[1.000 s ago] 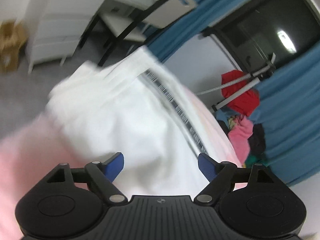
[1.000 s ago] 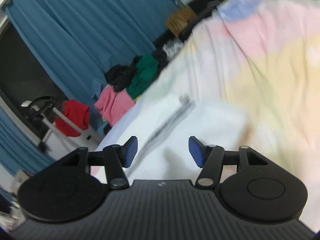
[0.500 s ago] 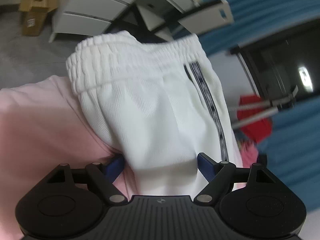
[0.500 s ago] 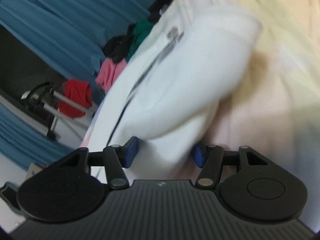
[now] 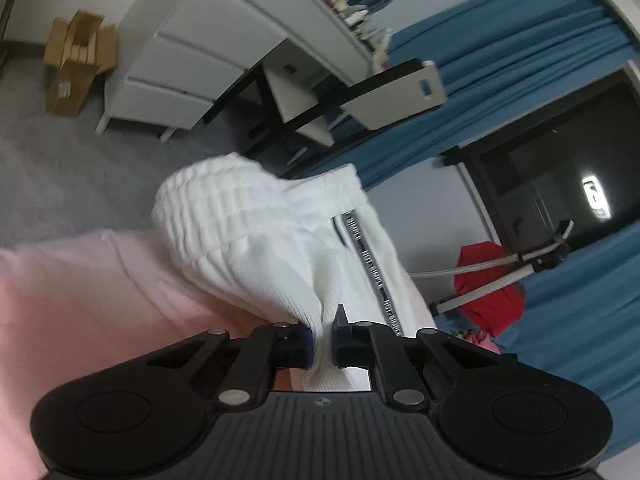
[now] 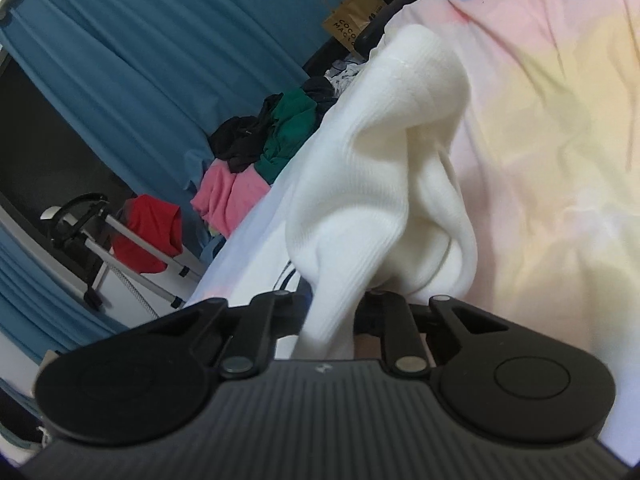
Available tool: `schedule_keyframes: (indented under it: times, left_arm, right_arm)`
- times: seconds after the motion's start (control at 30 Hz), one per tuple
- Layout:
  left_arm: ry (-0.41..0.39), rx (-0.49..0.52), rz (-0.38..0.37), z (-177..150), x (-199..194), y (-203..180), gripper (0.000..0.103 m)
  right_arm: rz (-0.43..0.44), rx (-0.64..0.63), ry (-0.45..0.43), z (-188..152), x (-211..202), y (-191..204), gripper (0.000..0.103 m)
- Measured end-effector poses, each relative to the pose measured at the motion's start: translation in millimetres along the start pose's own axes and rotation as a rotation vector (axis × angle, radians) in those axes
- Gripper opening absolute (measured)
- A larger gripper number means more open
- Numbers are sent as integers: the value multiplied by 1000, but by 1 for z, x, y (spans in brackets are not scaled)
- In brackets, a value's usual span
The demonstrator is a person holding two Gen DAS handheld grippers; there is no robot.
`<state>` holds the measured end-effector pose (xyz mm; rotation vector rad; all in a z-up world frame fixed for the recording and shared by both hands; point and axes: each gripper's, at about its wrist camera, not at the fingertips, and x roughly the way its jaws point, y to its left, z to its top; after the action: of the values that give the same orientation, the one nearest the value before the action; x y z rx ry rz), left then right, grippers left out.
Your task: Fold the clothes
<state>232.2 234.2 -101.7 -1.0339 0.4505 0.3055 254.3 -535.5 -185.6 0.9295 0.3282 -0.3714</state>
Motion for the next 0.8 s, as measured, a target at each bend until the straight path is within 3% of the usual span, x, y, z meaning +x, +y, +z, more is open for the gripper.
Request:
schedule_keyframes:
  times: [0.23, 0.5, 0.7, 0.8]
  left_arm:
    - [14, 36, -5, 18, -80, -1, 7]
    - [92, 97, 50, 30, -185, 48, 7]
    - [140, 220, 119, 15, -188, 75, 9]
    - [132, 293, 141, 4, -185, 72, 11]
  right_arm:
    - [-9, 97, 51, -9, -70, -28, 18]
    - [-10, 243, 164, -29, -141, -80, 18]
    - [16, 214, 222, -37, -145, -98, 21]
    - [38, 276, 241, -38, -142, -109, 26]
